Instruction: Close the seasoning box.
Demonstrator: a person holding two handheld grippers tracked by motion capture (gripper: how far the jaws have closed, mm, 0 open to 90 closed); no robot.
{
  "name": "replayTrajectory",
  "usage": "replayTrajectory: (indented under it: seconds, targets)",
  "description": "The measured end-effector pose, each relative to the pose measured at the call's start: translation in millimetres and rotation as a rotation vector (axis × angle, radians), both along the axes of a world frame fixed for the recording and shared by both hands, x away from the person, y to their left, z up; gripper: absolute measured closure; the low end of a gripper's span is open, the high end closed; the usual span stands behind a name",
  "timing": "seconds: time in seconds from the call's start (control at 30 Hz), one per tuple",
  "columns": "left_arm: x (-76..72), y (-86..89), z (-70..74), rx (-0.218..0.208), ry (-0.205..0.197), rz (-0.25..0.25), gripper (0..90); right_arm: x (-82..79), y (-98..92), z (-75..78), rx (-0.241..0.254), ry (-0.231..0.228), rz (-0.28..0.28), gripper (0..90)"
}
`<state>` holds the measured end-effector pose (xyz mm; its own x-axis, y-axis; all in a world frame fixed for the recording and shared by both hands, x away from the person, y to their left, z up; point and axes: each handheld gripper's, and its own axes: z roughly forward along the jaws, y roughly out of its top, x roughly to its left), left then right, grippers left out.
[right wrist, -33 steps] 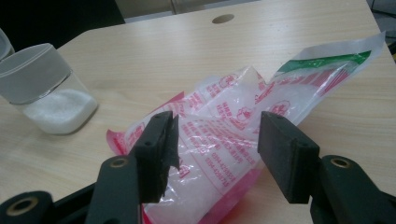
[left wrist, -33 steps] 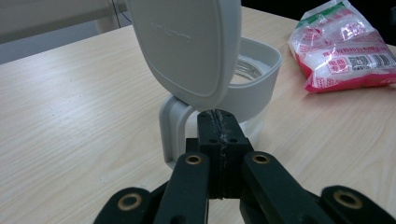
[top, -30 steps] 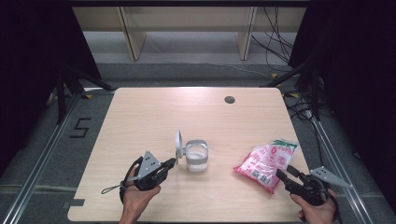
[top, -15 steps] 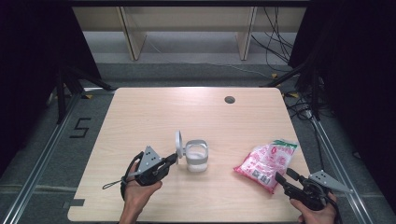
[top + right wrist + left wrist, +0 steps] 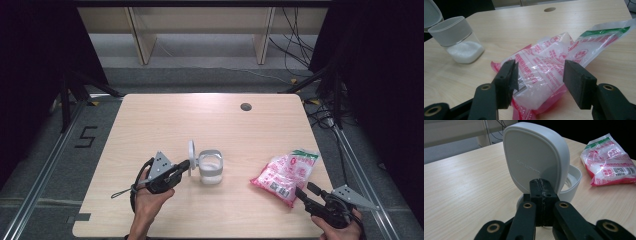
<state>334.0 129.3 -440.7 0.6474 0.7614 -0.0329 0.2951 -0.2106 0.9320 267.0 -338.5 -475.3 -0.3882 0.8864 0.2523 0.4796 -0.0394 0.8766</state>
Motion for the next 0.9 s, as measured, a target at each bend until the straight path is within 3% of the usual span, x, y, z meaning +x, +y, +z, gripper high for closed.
replayTrajectory:
  seconds: [0.03, 0.1, 0.13, 0.23, 0.3, 0.37, 0.43, 0.5, 0.53, 0.63, 0.7, 0.9]
  targets:
    - [0.6, 1.2, 0.6, 0.002, -0.008, -0.008, 89.5, 0.8, 0.2, -1.2, -0.021, -0.012, -0.013, 44.6]
    - [0.1, 2.7, 1.7, 0.008, -0.010, 0.002, 89.5, -0.4, 0.8, 0.2, -0.032, 0.015, 0.000, 44.5]
    - [0.0, 2.9, 1.8, 0.000, -0.009, 0.005, 89.5, -0.5, 2.4, 0.2, -0.011, -0.001, -0.001, 44.5]
    - [-0.6, 3.2, 3.7, -0.001, -0.014, 0.009, 89.5, -1.2, 1.7, -0.2, -0.036, -0.004, 0.013, 44.4]
    - [-0.4, 2.5, 4.4, -0.007, -0.022, 0.005, 89.5, -1.9, 3.7, -0.6, -0.004, -0.010, 0.011, 44.4]
    - [-0.5, 2.8, 5.9, 0.009, -0.029, 0.006, 89.5, -2.1, 2.1, -0.4, -0.029, -0.020, 0.012, 44.4]
    - [-0.8, 1.6, 6.2, 0.003, -0.035, 0.006, 89.5, -4.1, 2.7, 0.0, -0.027, -0.001, -0.010, 44.4]
    - [-1.3, 0.3, 6.1, 0.000, -0.033, 0.005, 89.5, -3.9, 2.4, -0.2, -0.027, -0.024, 0.007, 44.4]
    - [-1.5, -0.3, 6.2, -0.001, -0.034, 0.005, 89.5, -4.8, 1.7, 0.5, -0.034, -0.015, 0.014, 44.4]
    - [-1.1, -2.2, 5.7, -0.011, -0.033, -0.007, 89.5, -5.8, 3.4, -0.1, -0.024, -0.024, 0.003, 44.4]
    - [-1.6, -3.6, 5.7, -0.008, -0.033, 0.000, 89.5, -8.1, 6.1, 0.3, 0.009, 0.007, -0.005, 44.3]
    - [-1.7, -6.3, 5.1, -0.002, -0.036, -0.007, 89.4, -7.2, 4.2, -0.4, -0.010, -0.010, 0.015, 44.3]
